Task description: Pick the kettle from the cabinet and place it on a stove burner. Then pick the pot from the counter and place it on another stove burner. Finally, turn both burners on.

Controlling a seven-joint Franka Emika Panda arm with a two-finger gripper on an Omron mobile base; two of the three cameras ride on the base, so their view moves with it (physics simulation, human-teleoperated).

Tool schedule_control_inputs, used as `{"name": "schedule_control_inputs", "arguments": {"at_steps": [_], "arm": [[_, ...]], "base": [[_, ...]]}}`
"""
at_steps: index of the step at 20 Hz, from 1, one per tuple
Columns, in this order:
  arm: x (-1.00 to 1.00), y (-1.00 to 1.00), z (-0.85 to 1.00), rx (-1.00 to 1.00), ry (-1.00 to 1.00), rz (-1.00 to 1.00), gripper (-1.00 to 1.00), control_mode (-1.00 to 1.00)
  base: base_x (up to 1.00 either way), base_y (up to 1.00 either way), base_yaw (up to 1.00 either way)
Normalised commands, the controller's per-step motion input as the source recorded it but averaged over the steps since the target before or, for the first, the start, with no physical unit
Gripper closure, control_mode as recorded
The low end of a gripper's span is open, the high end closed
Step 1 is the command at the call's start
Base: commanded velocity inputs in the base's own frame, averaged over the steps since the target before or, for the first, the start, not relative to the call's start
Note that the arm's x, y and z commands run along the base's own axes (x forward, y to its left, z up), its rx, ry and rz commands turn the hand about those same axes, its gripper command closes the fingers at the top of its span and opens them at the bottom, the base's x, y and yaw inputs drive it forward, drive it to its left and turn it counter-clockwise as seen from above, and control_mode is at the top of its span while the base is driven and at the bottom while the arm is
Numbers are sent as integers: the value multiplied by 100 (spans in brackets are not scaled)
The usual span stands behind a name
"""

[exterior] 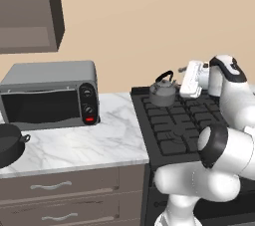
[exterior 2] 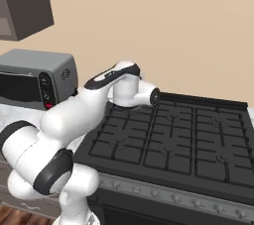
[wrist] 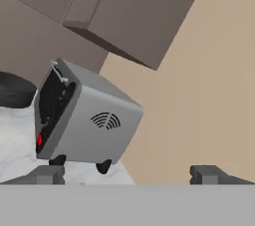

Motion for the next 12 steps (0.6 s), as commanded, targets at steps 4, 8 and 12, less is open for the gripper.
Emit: {"name": "schedule_control_inputs", "arguments": {"at_steps": [4, 8, 12], "arm": [[-30, 34, 9, -21, -8, 10, -100, -100], [-32, 35, 4, -21, -8, 9, -100, -100], [-33, 37, 1, -21, -8, 9, -100, -100]], "base": [[0, 0, 0], [0, 0, 0], [0, 0, 0]]}}
